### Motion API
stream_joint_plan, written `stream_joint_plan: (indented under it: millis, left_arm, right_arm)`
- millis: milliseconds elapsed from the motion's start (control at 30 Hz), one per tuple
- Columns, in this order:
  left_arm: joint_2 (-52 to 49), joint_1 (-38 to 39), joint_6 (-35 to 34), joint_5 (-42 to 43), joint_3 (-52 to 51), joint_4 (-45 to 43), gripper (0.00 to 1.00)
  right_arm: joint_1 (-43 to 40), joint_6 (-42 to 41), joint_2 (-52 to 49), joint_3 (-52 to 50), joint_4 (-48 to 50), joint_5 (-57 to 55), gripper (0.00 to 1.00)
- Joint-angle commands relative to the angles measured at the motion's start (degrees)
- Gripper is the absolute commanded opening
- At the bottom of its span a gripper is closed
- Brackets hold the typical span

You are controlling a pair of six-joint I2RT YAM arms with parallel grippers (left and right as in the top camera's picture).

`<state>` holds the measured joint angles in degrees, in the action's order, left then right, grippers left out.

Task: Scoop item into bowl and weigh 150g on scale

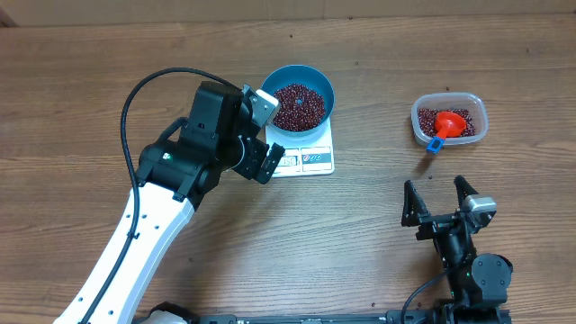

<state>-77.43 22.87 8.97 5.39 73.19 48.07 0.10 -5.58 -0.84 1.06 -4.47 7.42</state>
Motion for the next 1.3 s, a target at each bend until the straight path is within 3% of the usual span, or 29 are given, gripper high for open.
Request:
stream_joint_plan:
  millis: [0, 600, 967, 1267]
  left_arm:
    - [-0.5, 0.0, -0.6, 0.4, -0.1, -0.1, 1.0]
    - [0.2, 0.0, -0.6, 0.4, -0.1, -0.1, 1.0]
    - [8.4, -0.2, 2.2, -5.6, -0.1, -0.1, 1.0]
    - [17.0, -6.9, 2.2, -6.0, -0.1, 1.6, 1.0]
  right_arm:
    - [0.3, -0.2, 0.7, -0.6, 0.3, -0.5, 1.0]
    - [0.3, -0.2, 0.7, -0.6, 0.3, -0.5, 1.0]
    - [0.3, -0.2, 0.7, -0.6, 0.3, -0.5, 1.0]
    - [0.3, -0.2, 0.7, -0.6, 0.3, -0.5, 1.0]
